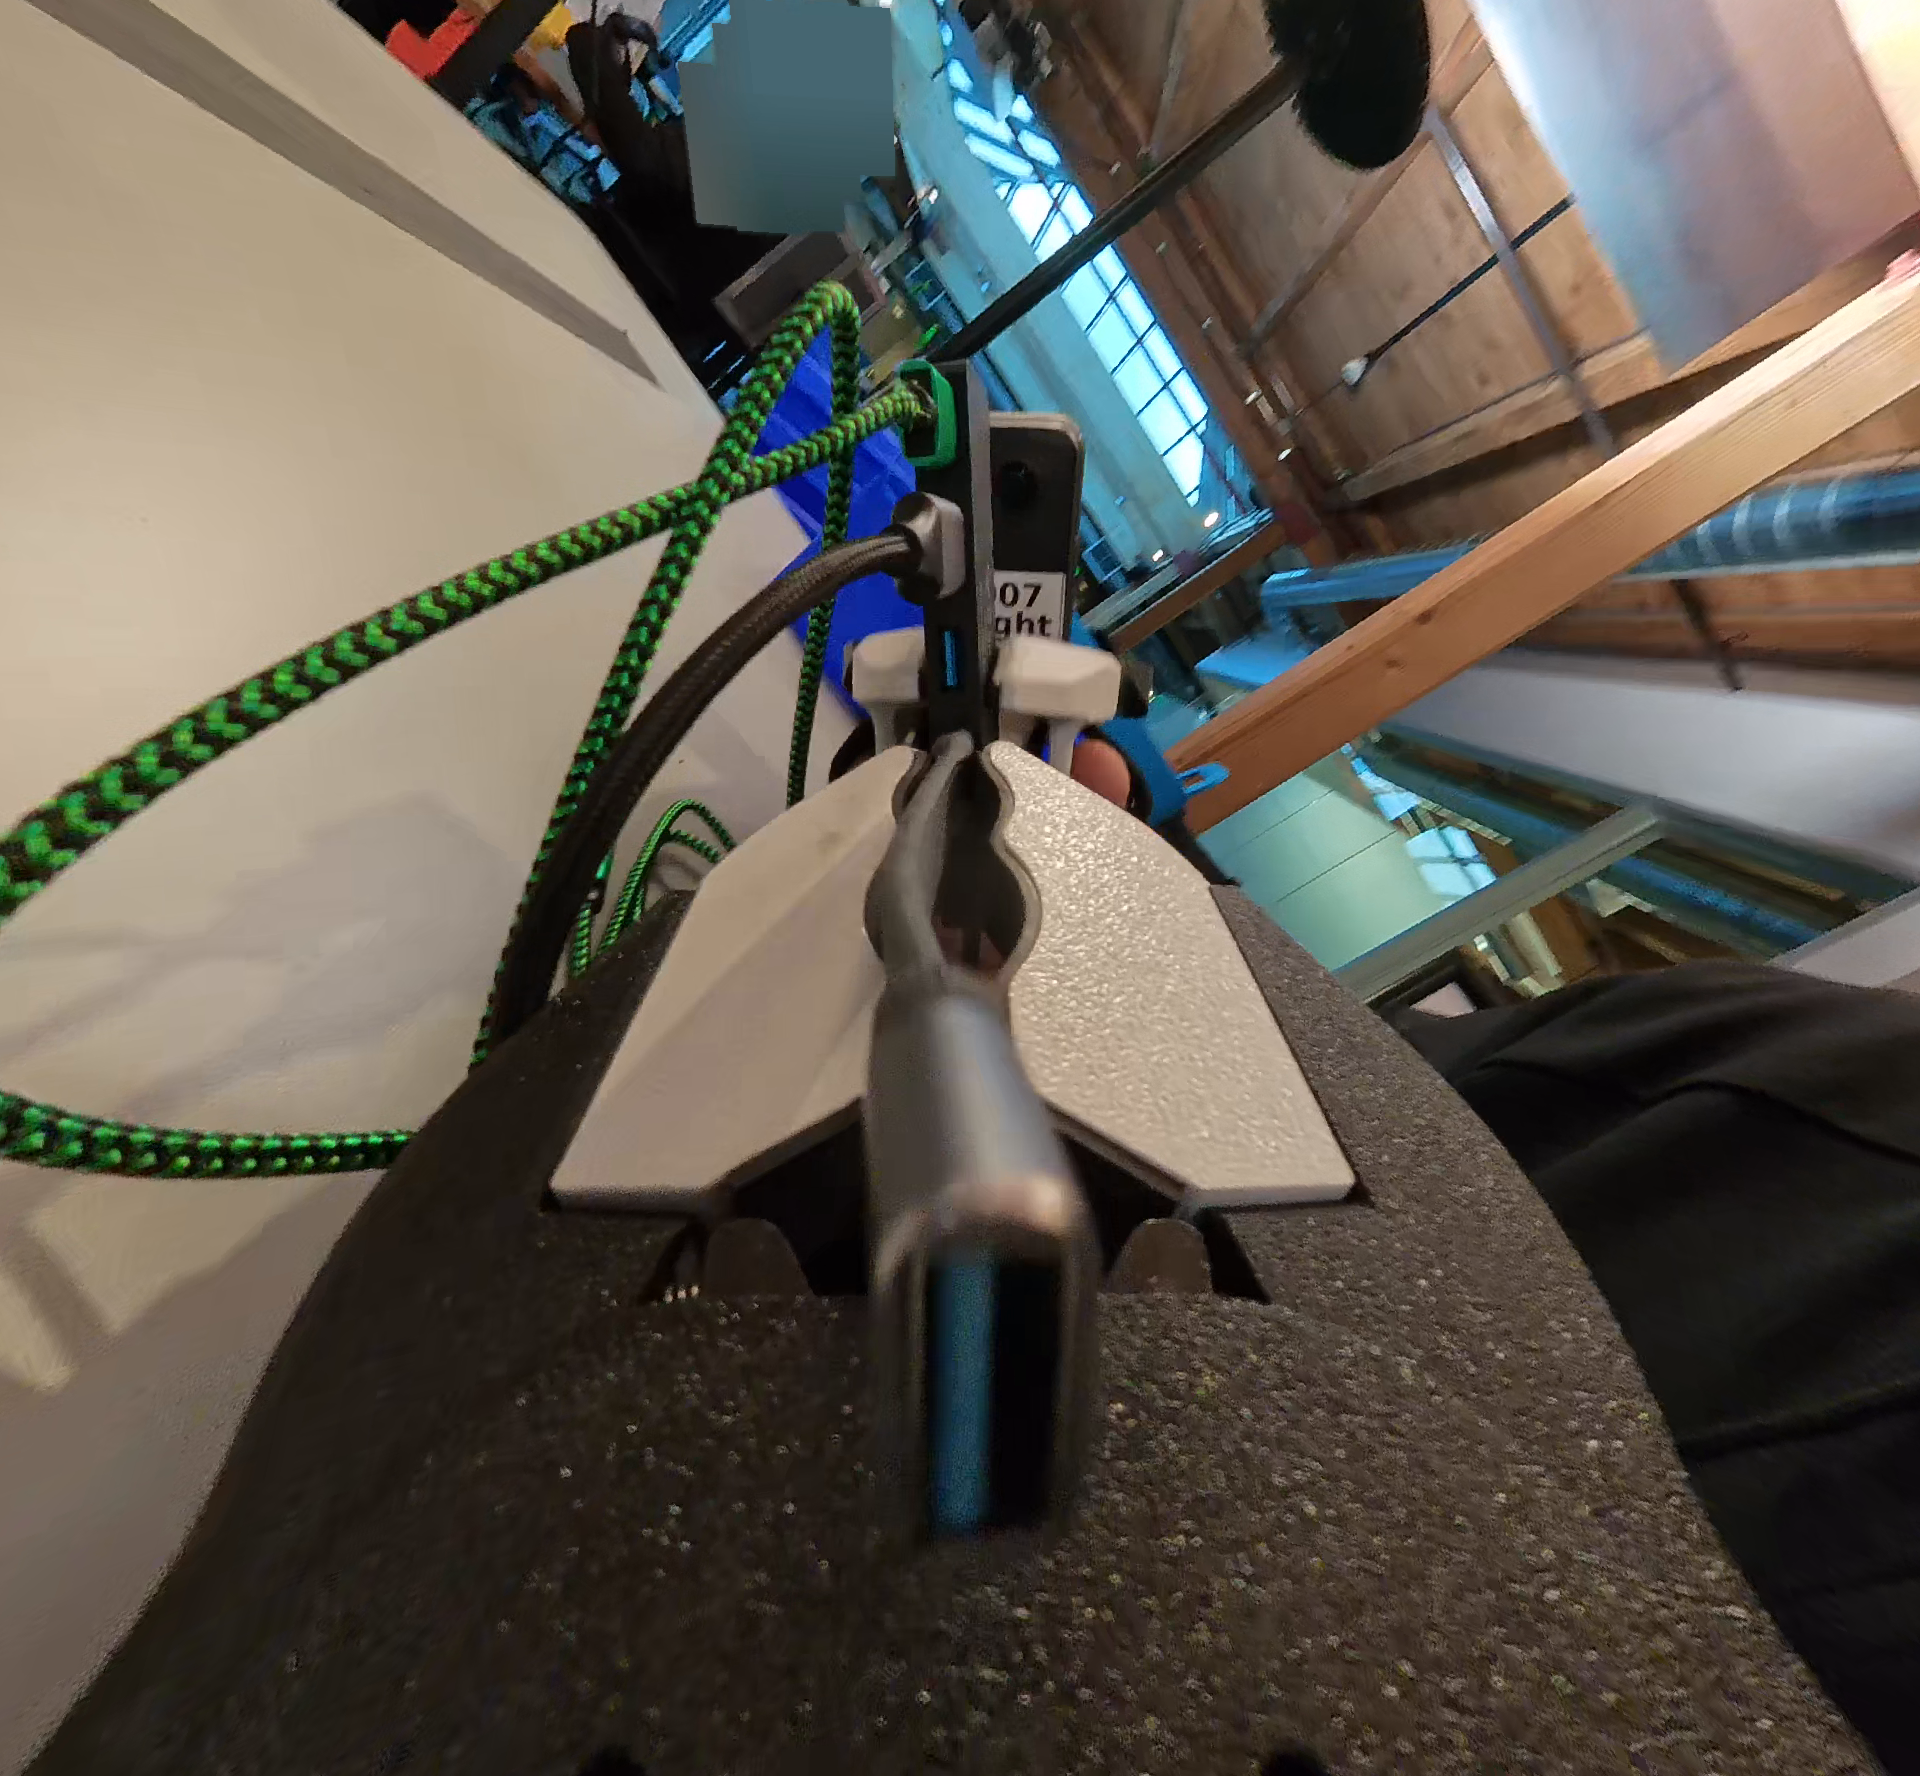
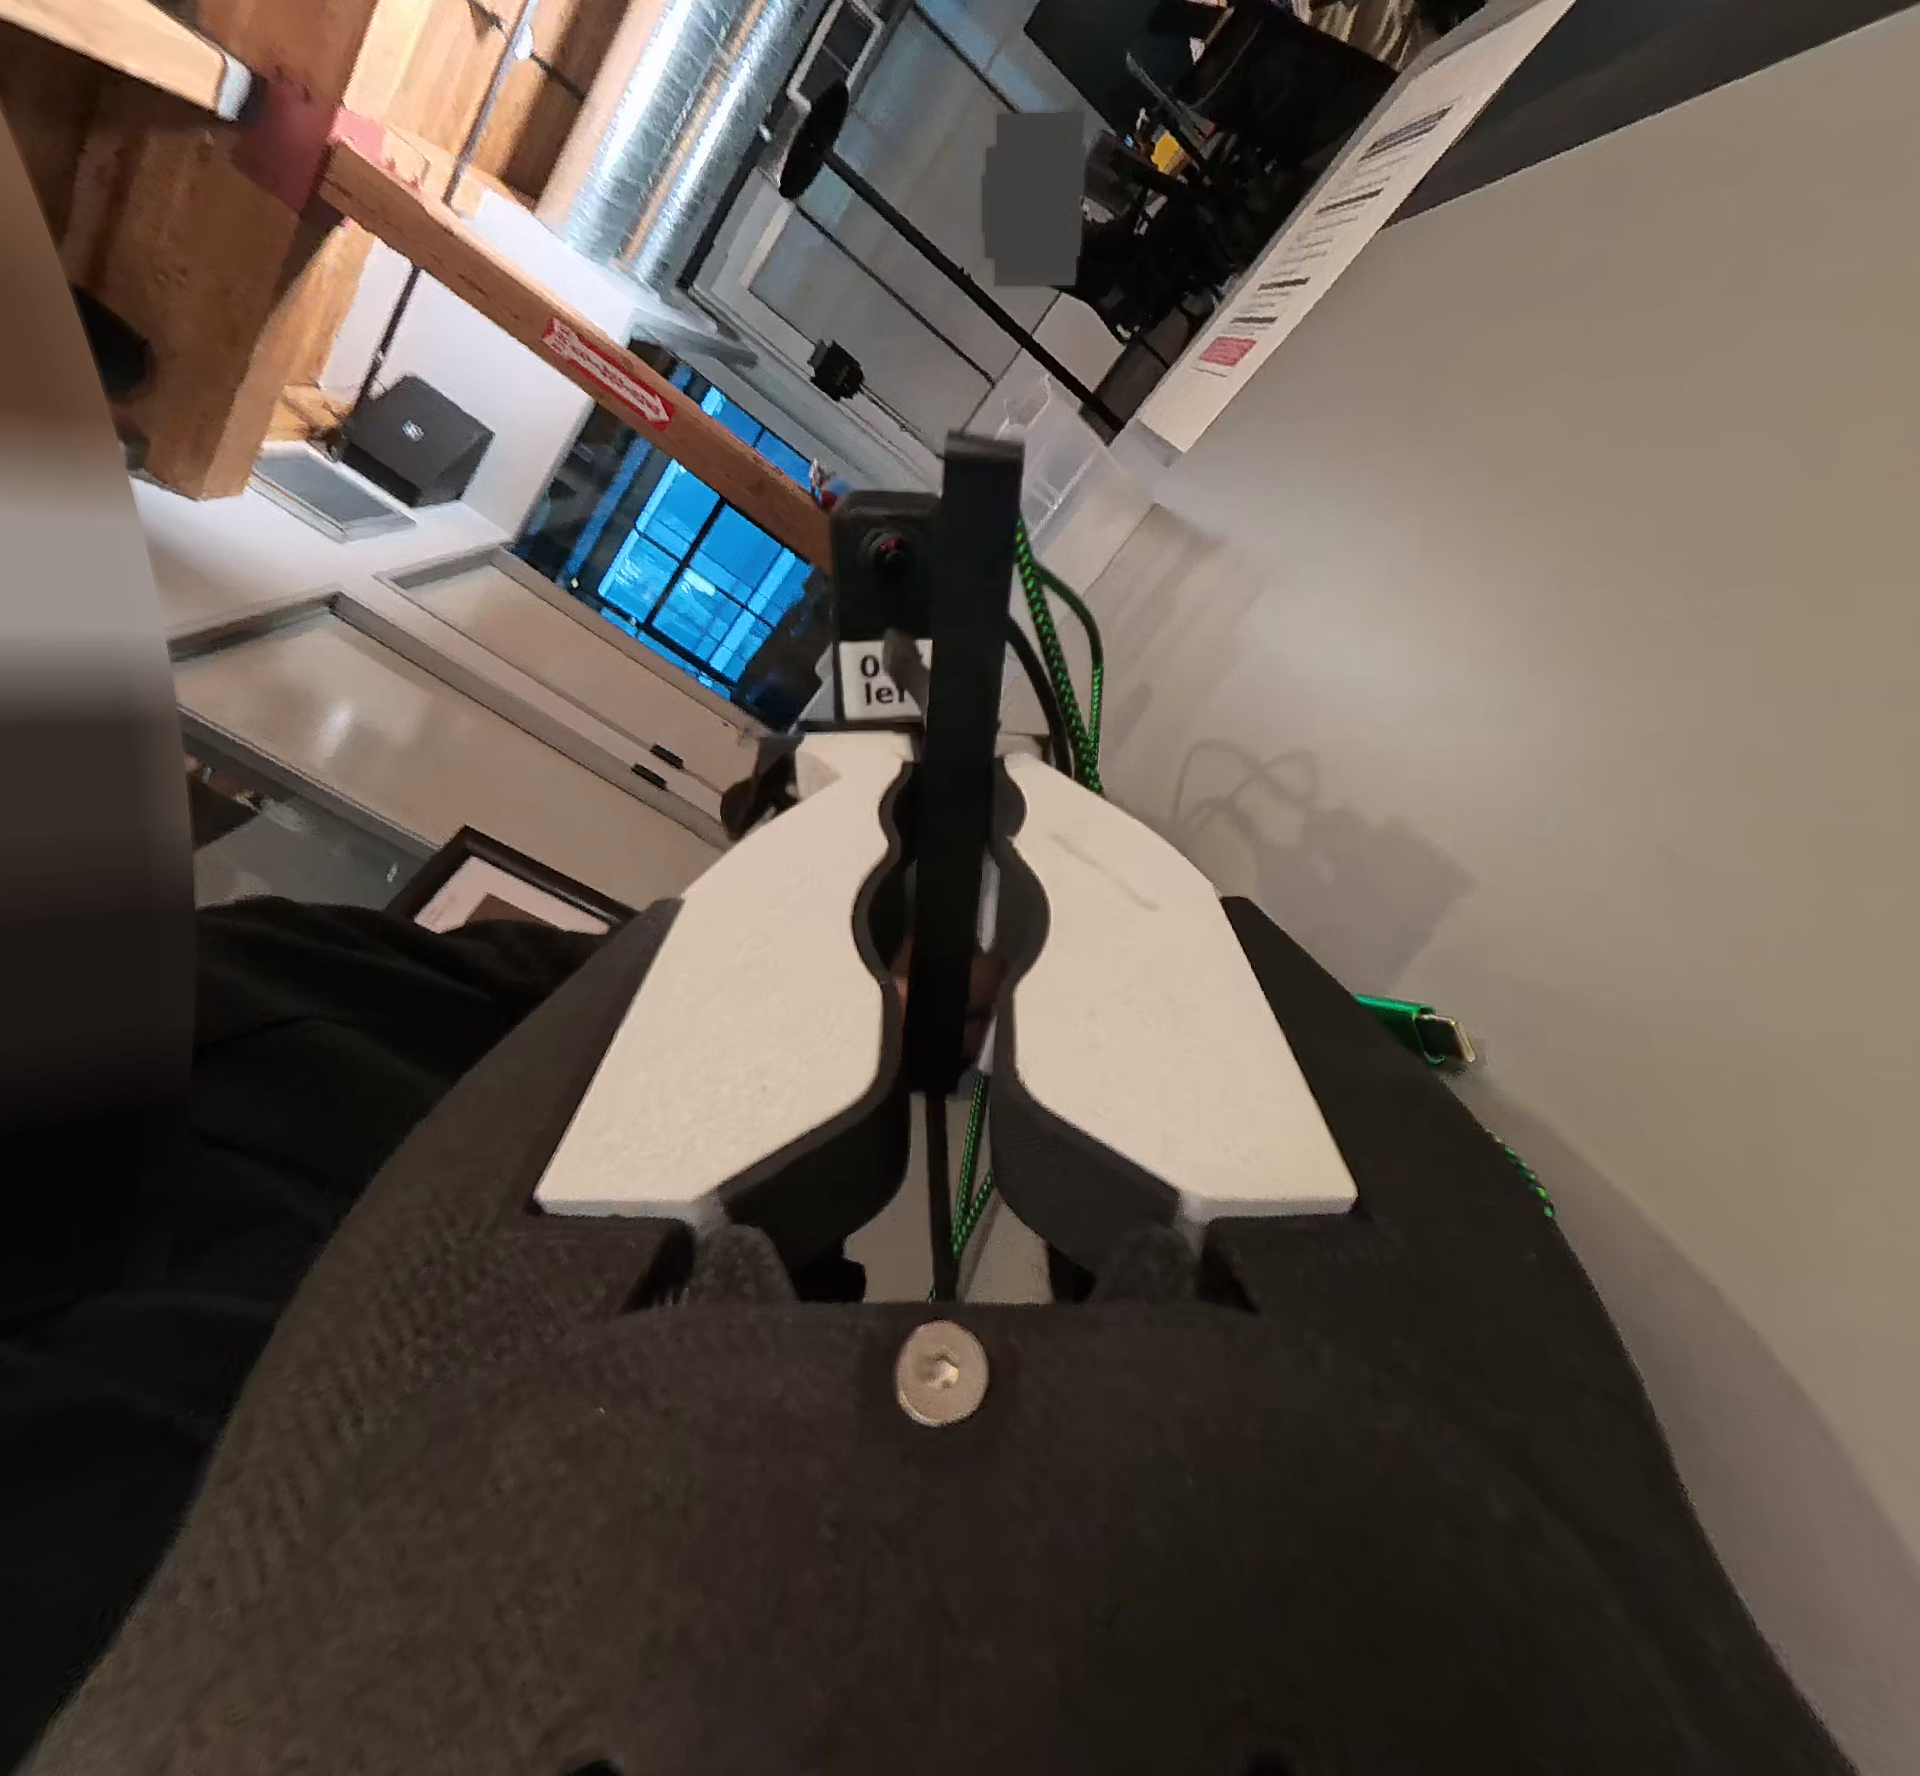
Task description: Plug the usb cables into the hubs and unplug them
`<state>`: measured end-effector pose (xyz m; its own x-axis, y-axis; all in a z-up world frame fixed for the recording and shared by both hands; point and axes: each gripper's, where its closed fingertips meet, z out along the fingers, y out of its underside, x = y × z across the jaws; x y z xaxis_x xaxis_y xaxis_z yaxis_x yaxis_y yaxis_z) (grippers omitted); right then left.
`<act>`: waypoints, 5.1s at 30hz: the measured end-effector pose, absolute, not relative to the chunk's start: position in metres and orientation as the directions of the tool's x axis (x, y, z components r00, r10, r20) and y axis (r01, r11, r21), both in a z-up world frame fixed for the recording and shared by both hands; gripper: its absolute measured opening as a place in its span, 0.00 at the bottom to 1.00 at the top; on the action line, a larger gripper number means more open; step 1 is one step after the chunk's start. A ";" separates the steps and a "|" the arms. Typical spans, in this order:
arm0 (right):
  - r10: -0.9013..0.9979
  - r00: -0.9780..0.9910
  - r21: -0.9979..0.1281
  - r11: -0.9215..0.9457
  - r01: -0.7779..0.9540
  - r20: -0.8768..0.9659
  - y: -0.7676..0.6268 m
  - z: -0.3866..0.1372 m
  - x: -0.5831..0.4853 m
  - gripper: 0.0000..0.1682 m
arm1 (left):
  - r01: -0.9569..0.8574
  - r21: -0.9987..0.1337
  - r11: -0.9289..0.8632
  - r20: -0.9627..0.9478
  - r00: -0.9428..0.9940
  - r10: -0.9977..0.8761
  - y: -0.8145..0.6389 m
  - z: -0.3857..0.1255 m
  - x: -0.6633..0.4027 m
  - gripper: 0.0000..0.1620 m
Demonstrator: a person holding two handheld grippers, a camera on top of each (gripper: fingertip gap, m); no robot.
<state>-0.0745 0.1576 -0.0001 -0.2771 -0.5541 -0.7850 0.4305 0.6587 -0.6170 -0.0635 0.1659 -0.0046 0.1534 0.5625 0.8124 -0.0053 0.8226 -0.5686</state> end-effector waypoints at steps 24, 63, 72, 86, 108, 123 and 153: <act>-0.547 -0.229 -0.592 0.717 0.368 -0.805 0.171 -0.009 -0.061 0.06 | 0.028 -0.594 0.804 0.795 0.175 0.581 0.164 -0.003 -0.057 0.05; -0.268 -0.815 -0.793 0.510 0.333 -0.514 0.282 0.147 -0.308 0.06 | 0.104 -0.729 0.676 0.682 0.194 0.706 0.138 0.011 -0.005 0.27; 0.057 -0.796 -0.572 0.664 0.482 -0.603 0.290 0.087 -0.459 0.06 | 0.171 -0.723 0.669 0.691 0.179 0.701 0.147 -0.007 -0.013 0.26; 0.285 -0.956 -0.357 0.888 0.289 -0.063 0.293 -0.012 -0.540 0.16 | 0.214 -0.728 0.652 0.684 0.166 0.710 0.149 -0.017 -0.015 0.26; -0.849 -0.467 -0.092 0.459 -0.884 0.245 0.293 -0.009 -0.257 0.41 | 0.275 -0.748 0.604 0.652 0.135 0.746 0.162 -0.023 -0.021 0.26; -0.928 -0.372 0.126 0.372 -0.920 0.027 0.313 -0.106 -0.249 0.24 | 0.277 -0.753 0.597 0.647 0.141 0.750 0.167 -0.021 -0.022 0.26; -0.360 -0.676 -0.234 0.748 -0.621 0.643 0.302 0.146 -0.478 0.01 | 0.267 -0.722 0.638 0.681 0.115 0.723 0.163 -0.028 -0.024 0.23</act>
<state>-0.4775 0.3016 0.1465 -0.6760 -0.3604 0.6428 -0.6210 0.7482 -0.2335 -0.0240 0.1626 -0.0276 0.1148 0.7230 0.6812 0.2670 0.6381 -0.7222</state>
